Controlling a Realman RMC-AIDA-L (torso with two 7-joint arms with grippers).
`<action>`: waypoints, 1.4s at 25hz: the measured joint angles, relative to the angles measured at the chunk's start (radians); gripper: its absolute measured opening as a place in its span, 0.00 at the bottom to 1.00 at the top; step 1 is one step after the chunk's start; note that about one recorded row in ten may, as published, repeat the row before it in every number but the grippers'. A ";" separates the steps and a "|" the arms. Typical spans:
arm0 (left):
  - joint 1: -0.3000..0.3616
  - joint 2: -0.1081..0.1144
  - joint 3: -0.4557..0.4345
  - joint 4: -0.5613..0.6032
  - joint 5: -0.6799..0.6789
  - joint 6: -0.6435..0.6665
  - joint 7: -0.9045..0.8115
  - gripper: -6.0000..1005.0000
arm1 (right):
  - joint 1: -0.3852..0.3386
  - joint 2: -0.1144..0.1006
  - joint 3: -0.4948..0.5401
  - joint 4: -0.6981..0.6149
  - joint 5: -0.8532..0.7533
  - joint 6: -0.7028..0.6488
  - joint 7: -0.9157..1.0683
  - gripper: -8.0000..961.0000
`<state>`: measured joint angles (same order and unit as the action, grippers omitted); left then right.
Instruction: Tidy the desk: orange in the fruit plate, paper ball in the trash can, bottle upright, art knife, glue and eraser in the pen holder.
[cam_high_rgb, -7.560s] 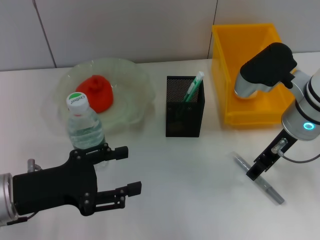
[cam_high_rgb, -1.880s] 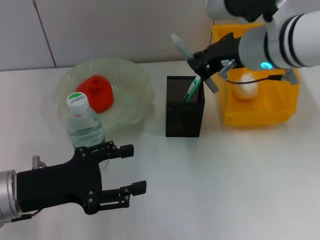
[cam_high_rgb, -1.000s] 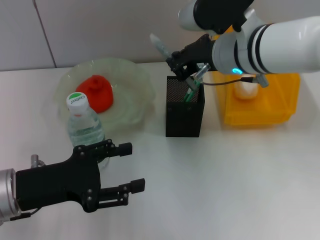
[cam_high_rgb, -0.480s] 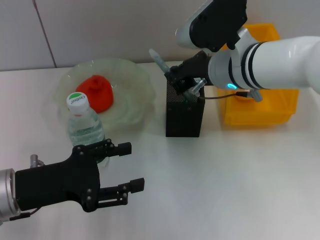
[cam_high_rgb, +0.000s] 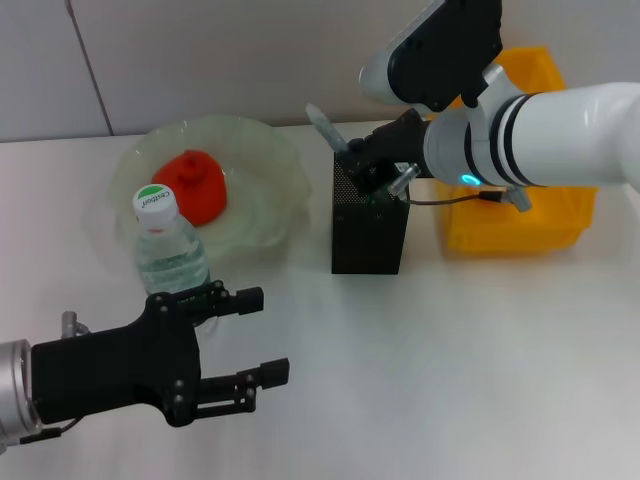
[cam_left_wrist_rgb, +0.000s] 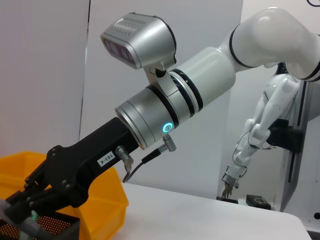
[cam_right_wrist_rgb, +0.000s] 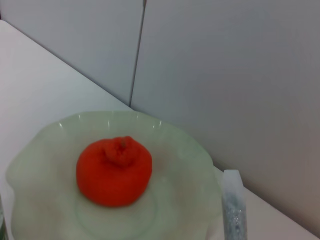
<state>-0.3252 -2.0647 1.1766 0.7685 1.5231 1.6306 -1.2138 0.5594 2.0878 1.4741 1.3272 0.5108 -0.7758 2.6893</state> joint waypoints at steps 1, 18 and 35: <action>0.001 0.000 0.000 0.000 0.000 0.000 0.000 0.79 | -0.005 0.000 0.000 0.003 -0.001 0.003 0.000 0.13; 0.002 0.000 -0.005 0.000 -0.001 0.002 -0.001 0.79 | -0.145 -0.006 -0.044 0.178 0.005 0.124 -0.038 0.62; 0.007 0.040 -0.146 -0.002 0.006 0.020 -0.029 0.81 | -0.359 -0.008 -0.028 0.325 0.661 0.067 -0.719 0.80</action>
<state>-0.3186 -2.0251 1.0304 0.7669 1.5289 1.6506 -1.2430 0.2000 2.0794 1.4463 1.6519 1.1720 -0.7089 1.9706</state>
